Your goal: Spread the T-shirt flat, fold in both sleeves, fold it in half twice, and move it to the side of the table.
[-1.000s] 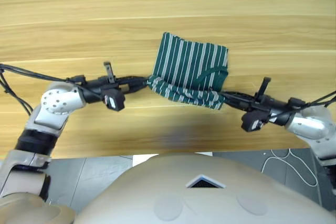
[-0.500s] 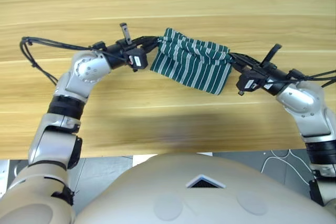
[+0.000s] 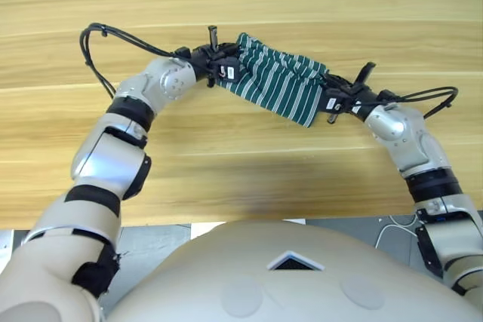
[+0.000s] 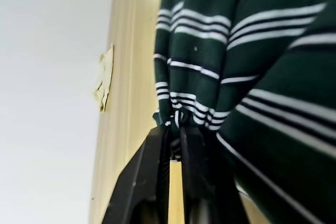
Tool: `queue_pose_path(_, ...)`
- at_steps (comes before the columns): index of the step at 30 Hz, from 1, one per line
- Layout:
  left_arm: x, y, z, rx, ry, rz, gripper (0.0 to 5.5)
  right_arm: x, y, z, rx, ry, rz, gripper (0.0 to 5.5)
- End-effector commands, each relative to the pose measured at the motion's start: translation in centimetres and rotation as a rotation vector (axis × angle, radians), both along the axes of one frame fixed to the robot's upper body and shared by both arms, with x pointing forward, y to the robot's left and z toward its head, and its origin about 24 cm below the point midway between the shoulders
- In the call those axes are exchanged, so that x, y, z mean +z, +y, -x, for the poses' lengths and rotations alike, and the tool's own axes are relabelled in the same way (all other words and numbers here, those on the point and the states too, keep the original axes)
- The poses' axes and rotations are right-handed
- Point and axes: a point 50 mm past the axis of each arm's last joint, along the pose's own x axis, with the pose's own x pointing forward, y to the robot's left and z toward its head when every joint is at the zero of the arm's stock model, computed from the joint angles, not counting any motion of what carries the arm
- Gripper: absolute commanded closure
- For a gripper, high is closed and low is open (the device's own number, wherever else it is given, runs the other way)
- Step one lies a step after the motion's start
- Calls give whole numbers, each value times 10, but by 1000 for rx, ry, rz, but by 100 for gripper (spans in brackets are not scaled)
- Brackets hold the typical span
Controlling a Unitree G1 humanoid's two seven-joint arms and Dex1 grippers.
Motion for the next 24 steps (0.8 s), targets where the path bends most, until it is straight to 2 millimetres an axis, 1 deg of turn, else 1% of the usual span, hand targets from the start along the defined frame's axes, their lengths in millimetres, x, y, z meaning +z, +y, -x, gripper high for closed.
queue_pose_path(1, -22, 10, 6, 72, 111, -68, 500, -13, -14, -10, -110, 68, -32, 505)
queue_pose_path(3, -25, 11, 6, 107, 142, -47, 464, -12, -18, -15, -152, 67, -94, 469)
queue_pose_path(4, -25, 11, 6, 123, 151, -30, 458, -10, -21, -17, -178, 62, -139, 463)
queue_pose_path(5, -23, 10, 4, 144, 152, 2, 430, -6, -24, -20, -217, 58, -208, 435)
queue_pose_path(8, -16, 10, -1, 188, 143, 83, 393, 7, -34, -30, -336, 67, -431, 397)
queue_pose_path(10, -8, 11, -7, 235, 131, 167, 355, 15, -39, -35, -391, 92, -582, 357)
queue_pose_path(11, -2, 11, -11, 273, 119, 236, 347, 17, -39, -37, -396, 117, -657, 345)
queue_pose_path(14, 15, 11, -21, 342, 90, 414, 296, 20, -37, -39, -390, 190, -823, 289)
queue_pose_path(16, 18, 12, -21, 345, 83, 458, 272, 23, -36, -44, -402, 225, -923, 261)
queue_pose_path(17, 17, 13, -20, 340, 81, 463, 250, 26, -37, -47, -416, 230, -975, 238)
queue_pose_path(18, 17, 14, -17, 322, 75, 473, 239, 30, -39, -51, -430, 217, -1019, 225)
queue_pose_path(20, 20, 14, -13, 278, 58, 522, 211, 41, -35, -56, -411, 179, -1074, 193)
queue_pose_path(21, 21, 13, -10, 249, 54, 544, 194, 46, -30, -58, -377, 161, -1088, 175)
queue_pose_path(23, 20, 9, -2, 177, 65, 575, 160, 62, -16, -58, -268, 97, -1110, 138)
queue_pose_path(24, 15, 8, 6, 128, 86, 554, 150, 70, -8, -59, -216, 67, -1116, 126)
